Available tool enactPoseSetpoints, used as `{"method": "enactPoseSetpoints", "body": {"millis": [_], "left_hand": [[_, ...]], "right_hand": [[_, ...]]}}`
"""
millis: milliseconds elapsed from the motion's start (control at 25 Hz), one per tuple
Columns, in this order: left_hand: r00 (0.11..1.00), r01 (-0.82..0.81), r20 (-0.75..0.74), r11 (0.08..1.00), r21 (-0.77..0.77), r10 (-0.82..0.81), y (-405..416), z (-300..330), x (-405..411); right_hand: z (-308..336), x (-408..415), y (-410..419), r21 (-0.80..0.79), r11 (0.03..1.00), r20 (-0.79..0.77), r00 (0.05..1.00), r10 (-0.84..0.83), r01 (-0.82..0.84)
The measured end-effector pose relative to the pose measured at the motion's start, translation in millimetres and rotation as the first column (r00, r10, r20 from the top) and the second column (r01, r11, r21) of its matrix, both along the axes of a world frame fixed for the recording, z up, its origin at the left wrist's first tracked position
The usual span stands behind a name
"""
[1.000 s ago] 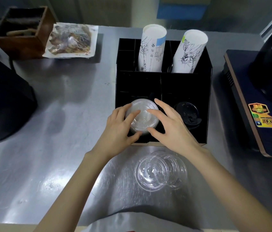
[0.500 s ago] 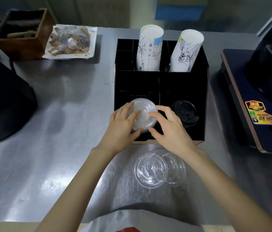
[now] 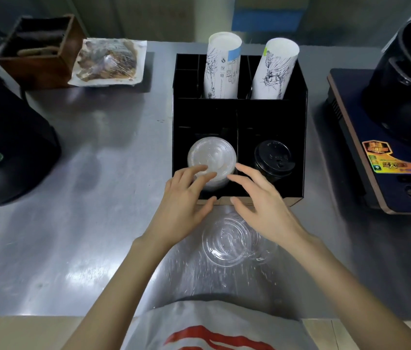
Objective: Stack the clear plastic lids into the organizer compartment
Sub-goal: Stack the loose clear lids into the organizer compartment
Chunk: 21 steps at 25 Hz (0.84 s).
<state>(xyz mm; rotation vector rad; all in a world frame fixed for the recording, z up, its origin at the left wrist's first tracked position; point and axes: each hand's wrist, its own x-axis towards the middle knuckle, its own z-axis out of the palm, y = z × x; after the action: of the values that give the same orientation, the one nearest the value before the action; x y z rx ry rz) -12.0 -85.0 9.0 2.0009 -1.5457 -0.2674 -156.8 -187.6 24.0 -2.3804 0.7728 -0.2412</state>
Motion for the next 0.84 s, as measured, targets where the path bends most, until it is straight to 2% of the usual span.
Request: {"method": "enactPoseSetpoints", "body": {"millis": [240,440,560,840], "left_hand": [[0.997,0.066,-0.052,0.995,0.080,-0.062,34,-29,-21],[0.997,0.075,-0.048,0.974,0.213,-0.067,50,-55,-36],[0.995,0.097,-0.046,0.953,0.289,-0.087,54,-63,-43],[0.993,0.115,-0.056,0.945,0.305,-0.102,55,-66,-48]], "right_hand": [[-17,-29,21,0.028,0.998,-0.054,0.997,0.061,-0.059],[-38,-42,32,0.060,0.989,-0.288,0.946,0.147,-0.135],[-46,-45,37,0.049,0.980,-0.367,0.909,0.198,-0.194],[-49,-45,41,0.006,0.982,-0.342,0.922,0.179,-0.188]]}}
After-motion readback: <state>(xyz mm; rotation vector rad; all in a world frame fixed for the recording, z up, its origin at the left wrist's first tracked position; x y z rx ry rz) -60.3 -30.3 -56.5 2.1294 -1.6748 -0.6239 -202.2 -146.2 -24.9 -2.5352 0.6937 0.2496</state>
